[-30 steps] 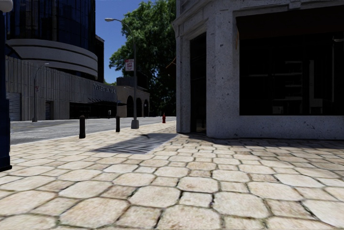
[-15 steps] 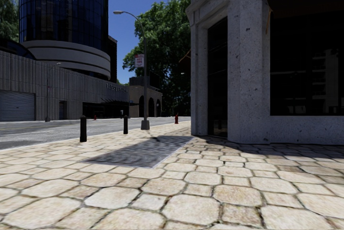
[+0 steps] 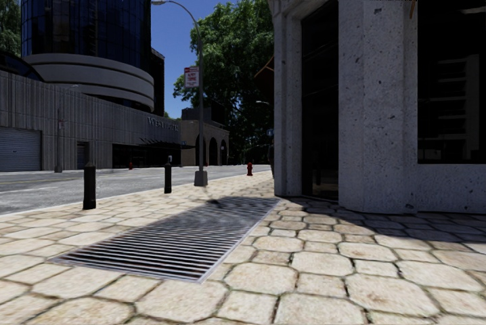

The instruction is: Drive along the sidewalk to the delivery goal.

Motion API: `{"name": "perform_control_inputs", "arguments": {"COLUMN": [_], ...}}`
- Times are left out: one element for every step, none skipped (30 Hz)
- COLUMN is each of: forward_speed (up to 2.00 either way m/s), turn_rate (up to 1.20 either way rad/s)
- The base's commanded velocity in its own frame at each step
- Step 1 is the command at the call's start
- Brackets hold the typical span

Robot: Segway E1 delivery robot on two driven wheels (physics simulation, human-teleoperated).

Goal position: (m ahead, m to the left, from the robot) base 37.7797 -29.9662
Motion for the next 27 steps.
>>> {"name": "perform_control_inputs", "arguments": {"forward_speed": [2.0,2.0,2.0,2.0,2.0,2.0,2.0,2.0,2.0,2.0,2.0,2.0,2.0,2.0,2.0,2.0,2.0,2.0,2.0,2.0,2.0,2.0,2.0,2.0,2.0,2.0,2.0], "turn_rate": [0.0,0.03,0.08,0.08,0.16,0.17,0.21,0.21,0.23,0.24,0.24,0.24,0.24,0.24,0.24,0.24,0.24,0.24,0.24,0.24,0.24,0.24,0.14,0.14,0.0,0.0,0.0]}}
